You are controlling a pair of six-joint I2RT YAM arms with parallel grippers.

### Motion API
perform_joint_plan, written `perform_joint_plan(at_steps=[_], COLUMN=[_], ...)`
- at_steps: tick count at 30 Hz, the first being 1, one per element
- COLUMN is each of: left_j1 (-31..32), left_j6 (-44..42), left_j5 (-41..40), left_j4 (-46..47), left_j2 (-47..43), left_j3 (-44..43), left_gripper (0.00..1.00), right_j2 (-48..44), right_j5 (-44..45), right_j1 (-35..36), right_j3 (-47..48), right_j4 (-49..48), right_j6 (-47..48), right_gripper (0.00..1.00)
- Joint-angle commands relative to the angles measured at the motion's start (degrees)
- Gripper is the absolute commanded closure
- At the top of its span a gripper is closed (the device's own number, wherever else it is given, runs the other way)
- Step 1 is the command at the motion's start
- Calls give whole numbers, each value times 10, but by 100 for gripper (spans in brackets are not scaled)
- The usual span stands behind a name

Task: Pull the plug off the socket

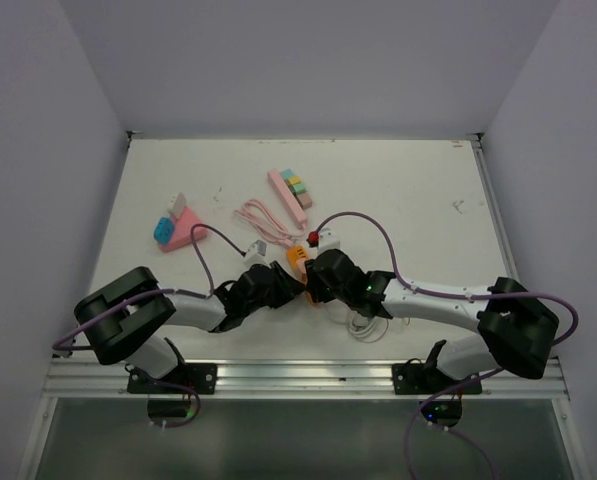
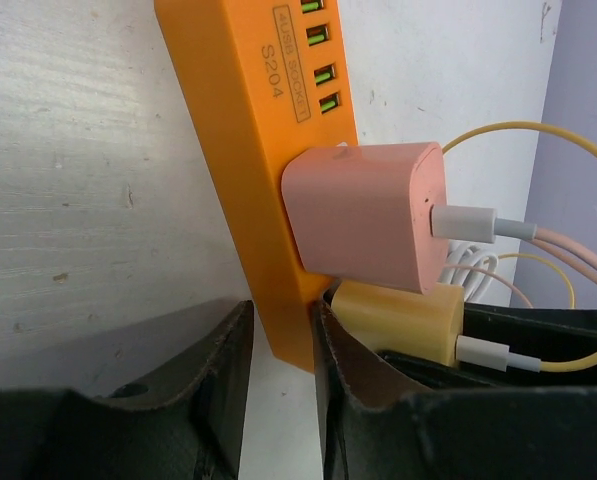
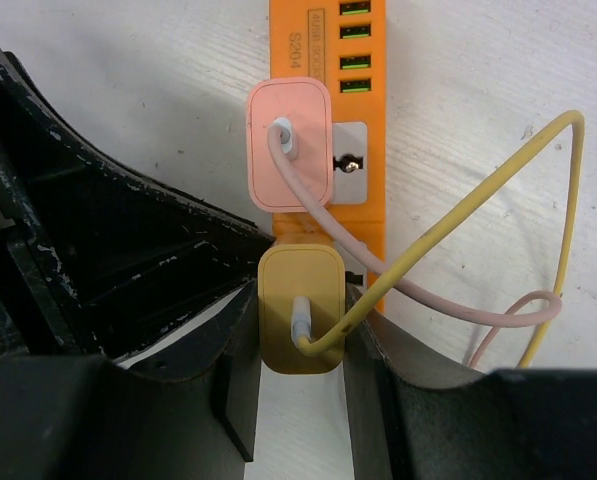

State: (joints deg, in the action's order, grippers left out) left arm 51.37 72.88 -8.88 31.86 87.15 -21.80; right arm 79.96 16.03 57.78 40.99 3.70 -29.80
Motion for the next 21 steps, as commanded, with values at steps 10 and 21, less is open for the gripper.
perform_joint_plan(at_steps=[10,21], left_j1=[12,14], left_j6=[7,9], left_j5=[-46,-52], left_j4=[-188,-198], left_j2=[42,40], left_j3=[-42,-43], left_gripper=[69,69], right_j2=[-36,-125], right_j5=[0,69], right_j1=[22,20], right_j3=[73,129], right_j4=[4,171], right_j6=[-3,23], right_gripper=[100,100])
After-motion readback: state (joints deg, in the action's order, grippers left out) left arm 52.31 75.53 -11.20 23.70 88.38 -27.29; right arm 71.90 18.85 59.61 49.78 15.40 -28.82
